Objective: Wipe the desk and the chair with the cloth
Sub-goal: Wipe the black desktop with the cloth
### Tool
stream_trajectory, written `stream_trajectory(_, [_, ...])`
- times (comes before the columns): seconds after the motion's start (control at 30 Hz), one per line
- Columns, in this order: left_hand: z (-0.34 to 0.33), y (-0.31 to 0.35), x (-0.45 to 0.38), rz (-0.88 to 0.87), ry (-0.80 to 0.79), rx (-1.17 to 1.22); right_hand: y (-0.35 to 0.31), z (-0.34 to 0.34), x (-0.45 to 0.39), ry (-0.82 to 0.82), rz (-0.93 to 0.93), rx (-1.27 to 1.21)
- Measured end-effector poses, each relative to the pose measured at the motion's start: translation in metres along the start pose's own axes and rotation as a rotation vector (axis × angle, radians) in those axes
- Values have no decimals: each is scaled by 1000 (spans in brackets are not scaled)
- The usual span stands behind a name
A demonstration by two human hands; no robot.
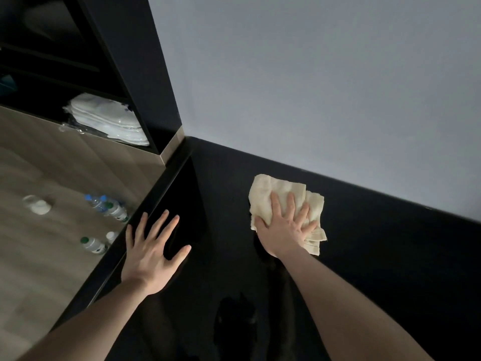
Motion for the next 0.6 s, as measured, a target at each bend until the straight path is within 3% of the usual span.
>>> stream_trajectory(0.27, [1,4,1,21,-13,-4,5,-1,-2,62,15,5])
stream_trajectory(0.4, [3,7,-1,25,-41,3,0,-7,-6,141,-83,29])
stream_trajectory(0.6, [1,3,1,19,-85,-2,-69,-20,-15,134,-192,7])
Point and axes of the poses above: each hand's wrist, its own x-axis away from the middle knuckle, its own z-axis out of the back of the hand, y = z × x, the point moved 4 cm from there along -x, towards the middle knuckle, and after that the axes turned 7 degrees about z, right-handed, at the moved point
